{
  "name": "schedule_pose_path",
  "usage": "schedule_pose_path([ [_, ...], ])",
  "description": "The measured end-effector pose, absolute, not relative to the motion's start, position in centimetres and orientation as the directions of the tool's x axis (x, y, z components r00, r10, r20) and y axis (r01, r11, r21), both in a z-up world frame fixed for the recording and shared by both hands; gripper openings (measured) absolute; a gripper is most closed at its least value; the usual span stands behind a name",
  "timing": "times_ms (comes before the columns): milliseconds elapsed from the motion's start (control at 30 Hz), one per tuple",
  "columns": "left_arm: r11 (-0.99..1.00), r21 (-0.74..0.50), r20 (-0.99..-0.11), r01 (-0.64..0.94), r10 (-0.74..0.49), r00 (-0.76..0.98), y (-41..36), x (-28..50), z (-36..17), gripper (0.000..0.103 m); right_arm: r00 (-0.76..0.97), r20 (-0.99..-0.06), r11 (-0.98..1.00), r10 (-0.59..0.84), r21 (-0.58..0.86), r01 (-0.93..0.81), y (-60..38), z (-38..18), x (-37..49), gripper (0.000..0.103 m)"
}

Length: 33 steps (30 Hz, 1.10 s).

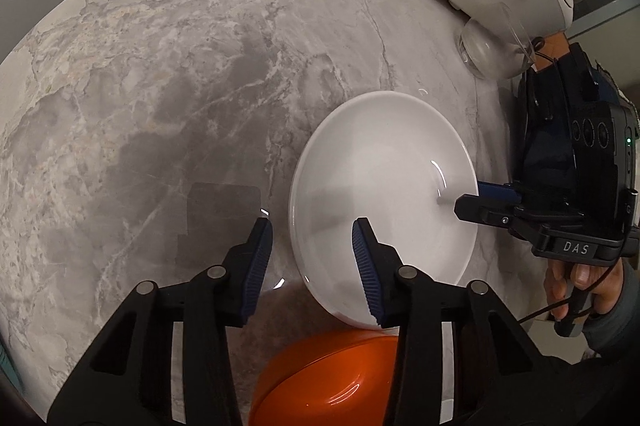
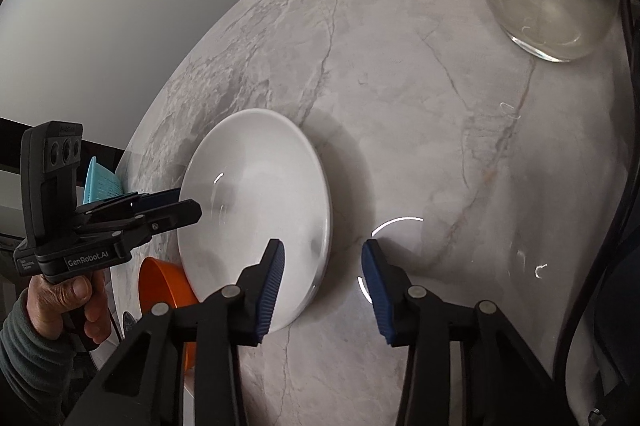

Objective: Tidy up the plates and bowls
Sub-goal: 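Lift the white bowl with both tools and carry it toward the stacked plates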

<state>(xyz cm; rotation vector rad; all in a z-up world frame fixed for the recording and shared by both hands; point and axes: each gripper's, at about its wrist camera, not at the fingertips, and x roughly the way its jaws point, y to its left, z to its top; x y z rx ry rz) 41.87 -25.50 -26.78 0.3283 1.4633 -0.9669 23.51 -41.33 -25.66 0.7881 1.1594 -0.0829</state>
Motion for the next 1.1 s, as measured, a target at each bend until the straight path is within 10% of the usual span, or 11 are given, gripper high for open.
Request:
schedule_pose_path([
  [433,0.628,-0.327,-0.94,0.706,-0.291,-0.176,-26.1,40.6,-28.3,0.01,0.407,-0.841,0.716,0.356,0.526,0.459,-41.3,-26.5,24.2,0.011],
  [1100,0.668,-0.314,-0.939,0.674,-0.323,-0.118,-25.5,42.0,-21.7,0.01,0.455,-0.824,0.719,0.337,0.537,0.441,-42.5,-22.2,25.3,0.009],
])
